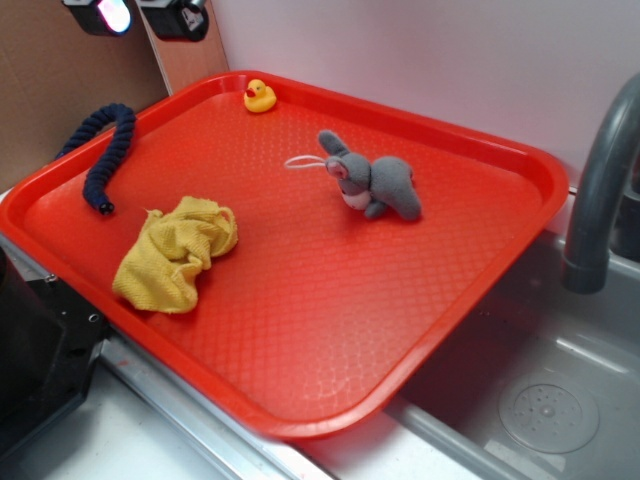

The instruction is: Grab the yellow duck.

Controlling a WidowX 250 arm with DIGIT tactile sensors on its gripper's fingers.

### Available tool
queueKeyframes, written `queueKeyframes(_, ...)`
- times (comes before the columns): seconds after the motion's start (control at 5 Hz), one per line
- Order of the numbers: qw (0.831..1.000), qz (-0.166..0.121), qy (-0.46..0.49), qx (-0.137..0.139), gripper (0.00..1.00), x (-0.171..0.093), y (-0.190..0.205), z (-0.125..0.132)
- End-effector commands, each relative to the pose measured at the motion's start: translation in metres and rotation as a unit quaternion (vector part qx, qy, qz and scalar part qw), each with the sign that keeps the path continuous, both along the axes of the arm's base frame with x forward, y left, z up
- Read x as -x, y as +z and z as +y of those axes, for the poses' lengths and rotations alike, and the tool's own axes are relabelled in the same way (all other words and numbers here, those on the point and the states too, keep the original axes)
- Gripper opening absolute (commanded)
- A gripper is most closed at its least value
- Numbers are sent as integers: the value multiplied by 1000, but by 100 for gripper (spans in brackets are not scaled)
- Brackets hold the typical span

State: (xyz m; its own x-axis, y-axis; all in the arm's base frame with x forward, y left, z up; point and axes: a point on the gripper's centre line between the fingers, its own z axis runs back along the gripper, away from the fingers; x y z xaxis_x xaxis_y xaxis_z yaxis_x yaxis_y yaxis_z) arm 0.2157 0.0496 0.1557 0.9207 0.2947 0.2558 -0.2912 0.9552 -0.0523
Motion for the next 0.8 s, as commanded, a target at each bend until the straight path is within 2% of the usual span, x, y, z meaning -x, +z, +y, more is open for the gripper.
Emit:
queueKeyframes(0.0,994,10,107,-25,100,-50,-50,54)
queueKeyframes(0.6,997,-20,73,-35,100,-99,-91,84)
